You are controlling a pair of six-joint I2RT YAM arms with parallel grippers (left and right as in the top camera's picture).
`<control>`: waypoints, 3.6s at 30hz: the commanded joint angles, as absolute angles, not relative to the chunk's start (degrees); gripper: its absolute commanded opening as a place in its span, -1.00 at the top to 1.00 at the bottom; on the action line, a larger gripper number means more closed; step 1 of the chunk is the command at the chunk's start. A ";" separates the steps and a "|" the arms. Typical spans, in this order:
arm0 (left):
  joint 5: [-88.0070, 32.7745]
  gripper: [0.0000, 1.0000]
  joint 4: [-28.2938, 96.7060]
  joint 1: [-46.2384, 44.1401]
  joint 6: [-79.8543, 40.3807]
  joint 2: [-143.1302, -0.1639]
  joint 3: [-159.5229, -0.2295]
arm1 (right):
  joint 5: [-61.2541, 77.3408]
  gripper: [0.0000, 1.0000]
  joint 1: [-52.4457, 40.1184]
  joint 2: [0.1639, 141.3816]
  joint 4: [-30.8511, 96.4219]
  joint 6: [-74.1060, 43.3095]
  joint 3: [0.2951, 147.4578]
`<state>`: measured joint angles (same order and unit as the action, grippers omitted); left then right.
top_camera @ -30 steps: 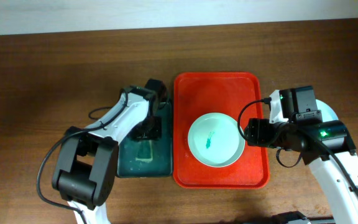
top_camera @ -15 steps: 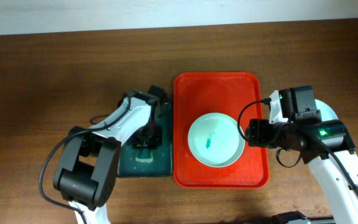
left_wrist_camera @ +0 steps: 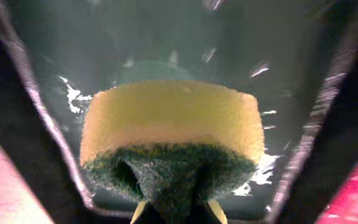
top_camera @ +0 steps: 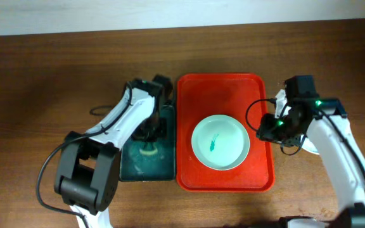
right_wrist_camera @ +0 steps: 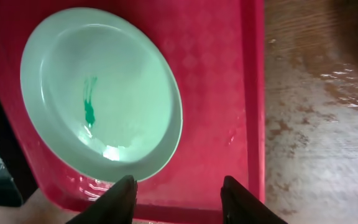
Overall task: Clean dirty plates on tray and stack at the side
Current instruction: 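Grasp the sponge in the black tray with the left gripper, then bring the sponge over the plate held by the right gripper, then scrub the plate's green smear with the sponge in the left gripper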
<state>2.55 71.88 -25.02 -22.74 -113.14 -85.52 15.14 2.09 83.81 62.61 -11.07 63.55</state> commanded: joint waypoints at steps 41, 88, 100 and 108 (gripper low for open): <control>-10.37 1.00 50.28 -42.87 -26.89 -119.22 -96.47 | 14.55 0.91 -2.28 106.24 45.82 -12.51 59.11; 12.03 1.00 64.29 -39.55 -26.94 -134.02 -107.02 | 14.55 0.91 -2.28 106.24 46.24 -12.29 58.70; -10.33 1.00 56.55 -41.08 -26.98 -134.15 -107.92 | 14.52 0.91 -2.28 106.24 46.19 -12.25 58.70; -17.37 1.00 49.47 -44.56 -26.98 -134.15 -107.90 | 14.52 0.92 -2.28 106.24 46.22 -12.25 58.70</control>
<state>-12.36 50.11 -42.74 -27.88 -132.79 -107.07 18.59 -2.20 105.06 45.95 -11.90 60.51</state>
